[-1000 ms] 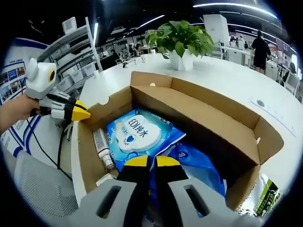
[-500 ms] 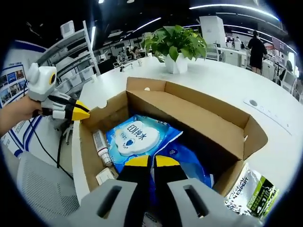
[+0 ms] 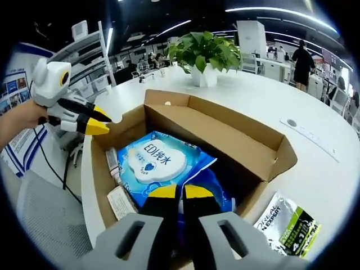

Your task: Operate the shoe box by opening the lid, removing the specified soft item, and placing it in the target area until the item is outside and the box remains undamaged.

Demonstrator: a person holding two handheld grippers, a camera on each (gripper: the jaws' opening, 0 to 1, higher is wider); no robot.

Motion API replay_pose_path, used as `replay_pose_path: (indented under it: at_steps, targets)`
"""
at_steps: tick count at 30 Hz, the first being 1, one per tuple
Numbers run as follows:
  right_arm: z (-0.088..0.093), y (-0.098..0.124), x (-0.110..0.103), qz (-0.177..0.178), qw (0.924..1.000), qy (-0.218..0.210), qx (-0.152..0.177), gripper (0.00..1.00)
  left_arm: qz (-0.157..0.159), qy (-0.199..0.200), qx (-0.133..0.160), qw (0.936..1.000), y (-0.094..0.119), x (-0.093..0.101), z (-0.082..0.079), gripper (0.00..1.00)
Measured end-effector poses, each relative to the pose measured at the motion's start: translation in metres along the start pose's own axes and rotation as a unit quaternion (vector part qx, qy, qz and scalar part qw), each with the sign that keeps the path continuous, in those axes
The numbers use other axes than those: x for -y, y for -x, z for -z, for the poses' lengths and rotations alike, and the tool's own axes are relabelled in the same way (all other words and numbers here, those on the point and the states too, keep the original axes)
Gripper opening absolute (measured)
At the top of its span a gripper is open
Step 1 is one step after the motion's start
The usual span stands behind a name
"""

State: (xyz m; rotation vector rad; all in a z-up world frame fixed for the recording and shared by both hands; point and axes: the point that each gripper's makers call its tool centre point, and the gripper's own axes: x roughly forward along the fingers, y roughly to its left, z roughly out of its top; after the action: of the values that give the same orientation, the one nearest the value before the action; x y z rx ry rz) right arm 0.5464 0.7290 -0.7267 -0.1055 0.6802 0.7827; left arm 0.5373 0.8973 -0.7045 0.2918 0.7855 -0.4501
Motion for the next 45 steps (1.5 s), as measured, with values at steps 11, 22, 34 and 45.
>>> replay_pose_path:
  at_steps: [11, 22, 34, 45]
  targets:
    - [0.007, 0.0, 0.004, 0.005, 0.9999, 0.007, -0.014, 0.0, 0.069, 0.039, -0.05, 0.9956, -0.03, 0.02, 0.013, 0.21]
    - [0.008, -0.001, 0.004, 0.001, 0.9999, -0.001, -0.014, 0.0, 0.111, 0.124, -0.094, 0.9816, -0.045, 0.034, 0.028, 0.12]
    - [0.008, 0.0, 0.004, 0.0, 0.9994, -0.034, -0.005, 0.0, 0.105, 0.152, -0.09, 0.9787, -0.049, 0.035, 0.027, 0.0]
    - [0.007, 0.004, 0.004, 0.001, 0.9988, -0.048, 0.002, 0.0, 0.106, 0.139, -0.073, 0.9819, -0.039, 0.033, 0.02, 0.0]
